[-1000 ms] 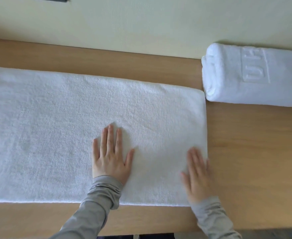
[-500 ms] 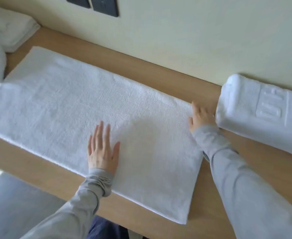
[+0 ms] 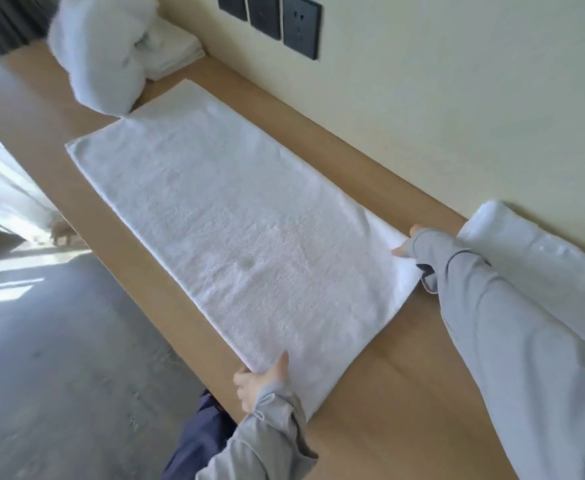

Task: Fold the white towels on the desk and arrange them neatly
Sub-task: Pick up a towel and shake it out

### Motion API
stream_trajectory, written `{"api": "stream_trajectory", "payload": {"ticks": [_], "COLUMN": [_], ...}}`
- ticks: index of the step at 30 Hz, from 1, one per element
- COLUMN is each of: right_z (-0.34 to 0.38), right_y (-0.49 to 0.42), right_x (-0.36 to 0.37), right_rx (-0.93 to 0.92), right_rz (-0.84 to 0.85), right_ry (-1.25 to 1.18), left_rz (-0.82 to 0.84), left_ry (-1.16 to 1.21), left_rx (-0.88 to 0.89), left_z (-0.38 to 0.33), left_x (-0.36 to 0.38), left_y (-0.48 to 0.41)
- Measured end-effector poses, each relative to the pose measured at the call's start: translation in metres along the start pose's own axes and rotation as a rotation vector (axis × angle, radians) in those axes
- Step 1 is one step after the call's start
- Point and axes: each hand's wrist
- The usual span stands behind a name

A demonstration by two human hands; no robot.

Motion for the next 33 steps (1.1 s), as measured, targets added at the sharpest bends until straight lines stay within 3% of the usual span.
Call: {"api": "stream_trajectory", "payload": {"ticks": [3,7,11,14,17,22,25,27,30,33], "right_z": [-0.006,-0.019,-0.033,-0.043,-0.041,0.008,0.047,0.074,0.124,0.181], "right_y": [-0.002,0.002,0.012,0.017,0.031,0.057,0.070,0.074,0.076,0.072], "right_x": [-0.007,-0.008,-0.018,-0.040,-0.065,-0.105,-0.124,-0.131,-0.141,-0.151], "right_rx": [-0.041,-0.182,-0.396,-0.485,-0.596,-0.638,-0.745,-0.831,-0.839,-0.794], "right_rz": [-0.016,-0.091,-0.277,-0.348,-0.262,-0.182,0.000,-0.025,-0.313,-0.542], "right_ry": [-0.166,-0.481,-0.697,-0.768,-1.025,-1.330,-1.587,-1.480,-1.088,-0.904], "left_rz": [0.093,0.128,0.058,0.166,0.293,0.622,0.771,0.771,0.681,0.602], "left_ry": [-0.007,0.101,0.178,0.180,0.168,0.399,0.436,0.381,0.337,0.306], "left_rx": [-0.014,0.094,0.272,0.539,0.747,0.602,0.609,0.642,0.658,0.658], "left_z": [0.014,0.025,0.017,0.000,-0.034,-0.107,-0.148,-0.172,-0.204,-0.238], "left_x": [0.004,0.001,-0.011,-0.035,-0.063,-0.114,-0.145,-0.163,-0.179,-0.191], "left_y": [0.005,0.017,0.037,0.055,0.069,0.073,0.055,0.037,0.003,-0.027]}}
Point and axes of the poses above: each hand's wrist, its own y-axis away from the middle knuckle, its own x-axis out of the palm, z = x × y, and after that the axes turned 4 degrees about -y, right-handed
